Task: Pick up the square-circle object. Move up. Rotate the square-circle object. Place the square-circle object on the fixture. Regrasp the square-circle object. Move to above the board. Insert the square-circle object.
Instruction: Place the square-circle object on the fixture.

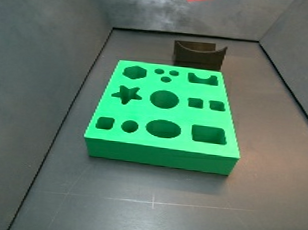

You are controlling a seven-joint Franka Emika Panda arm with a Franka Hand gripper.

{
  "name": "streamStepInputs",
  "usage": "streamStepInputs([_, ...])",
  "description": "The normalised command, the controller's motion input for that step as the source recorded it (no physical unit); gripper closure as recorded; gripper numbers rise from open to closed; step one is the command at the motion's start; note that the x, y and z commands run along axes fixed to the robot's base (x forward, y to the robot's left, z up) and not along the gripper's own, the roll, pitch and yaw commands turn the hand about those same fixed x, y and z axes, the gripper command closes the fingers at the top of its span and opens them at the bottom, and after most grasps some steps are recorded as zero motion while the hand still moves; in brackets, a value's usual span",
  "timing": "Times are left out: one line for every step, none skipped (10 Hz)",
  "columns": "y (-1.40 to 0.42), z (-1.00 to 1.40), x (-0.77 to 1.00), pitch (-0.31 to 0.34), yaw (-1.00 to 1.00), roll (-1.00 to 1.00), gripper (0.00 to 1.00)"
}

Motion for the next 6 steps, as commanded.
streamStepInputs([0.07,-0.01,0.35,0.137,-0.06,-1.0,1.0])
streamStepInputs([0.06,-0.02,0.28,0.142,-0.07,-1.0,1.0])
streamStepInputs([0.05,-0.01,0.24,0.146,-0.08,-1.0,1.0])
streamStepInputs([0.05,-0.02,0.15,0.152,-0.1,-1.0,1.0])
streamStepInputs([0.05,-0.02,0.08,0.154,-0.12,-1.0,1.0])
streamStepInputs([0.05,-0.01,0.06,0.14,-0.16,-1.0,1.0])
